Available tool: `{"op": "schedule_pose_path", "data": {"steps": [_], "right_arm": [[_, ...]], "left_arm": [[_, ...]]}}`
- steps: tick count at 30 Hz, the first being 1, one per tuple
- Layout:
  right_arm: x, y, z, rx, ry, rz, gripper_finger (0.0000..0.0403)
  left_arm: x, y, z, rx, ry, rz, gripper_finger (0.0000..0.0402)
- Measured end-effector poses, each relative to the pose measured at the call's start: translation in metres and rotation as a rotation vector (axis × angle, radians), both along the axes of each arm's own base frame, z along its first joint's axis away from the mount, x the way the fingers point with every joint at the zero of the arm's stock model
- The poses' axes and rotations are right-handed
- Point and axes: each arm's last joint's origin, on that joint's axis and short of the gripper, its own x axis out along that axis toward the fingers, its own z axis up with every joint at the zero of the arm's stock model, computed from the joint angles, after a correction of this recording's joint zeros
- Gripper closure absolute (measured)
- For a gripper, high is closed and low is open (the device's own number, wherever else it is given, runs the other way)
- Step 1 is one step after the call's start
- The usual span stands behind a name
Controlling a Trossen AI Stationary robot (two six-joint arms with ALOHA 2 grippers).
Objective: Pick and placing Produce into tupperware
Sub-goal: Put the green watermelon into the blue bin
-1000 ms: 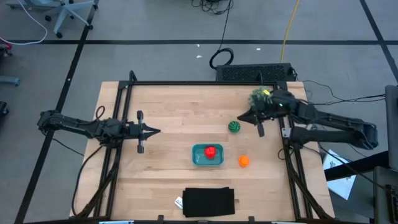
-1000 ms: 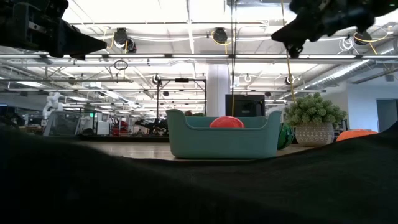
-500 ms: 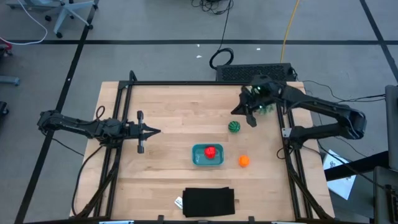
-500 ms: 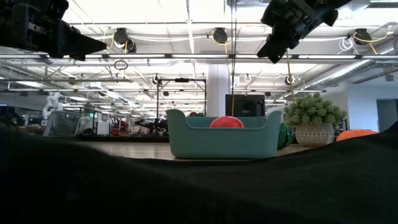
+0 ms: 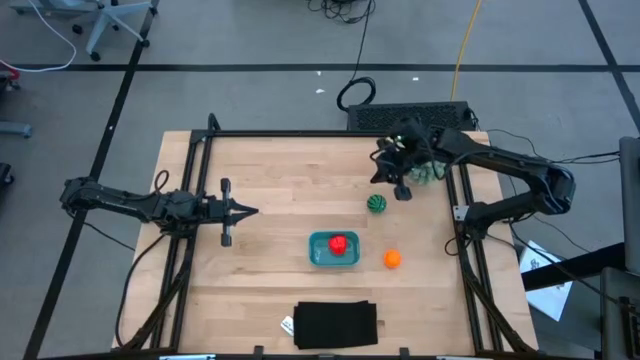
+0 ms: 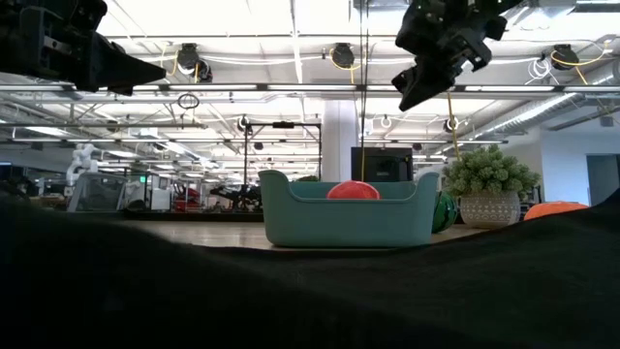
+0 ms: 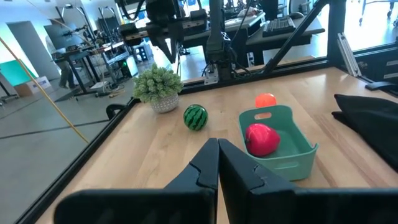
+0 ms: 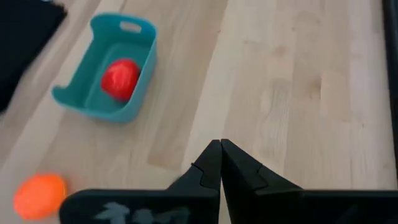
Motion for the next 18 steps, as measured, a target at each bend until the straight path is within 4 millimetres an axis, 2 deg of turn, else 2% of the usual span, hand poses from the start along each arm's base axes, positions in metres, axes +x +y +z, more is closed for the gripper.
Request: {"op": "schedule_pose_path", "data": {"steps": [11, 14, 18], "right_arm": [[-0.004, 0.009, -0.004, -0.223, 0.106, 0.139, 0.0393], [-0.003, 0.012, -0.004, -0.232, 0.107, 0.163, 0.0365], [-0.002, 0.013, -0.004, -0.240, 0.101, 0.168, 0.0308]], "left_arm": [[0.000, 0.000, -0.002, -0.005, 0.024, 0.001, 0.0387], [0.000, 0.000, -0.003, -0.004, 0.027, 0.001, 0.0387], [0.000, 0.000, -0.003, -0.004, 0.028, 0.001, 0.0387]]}}
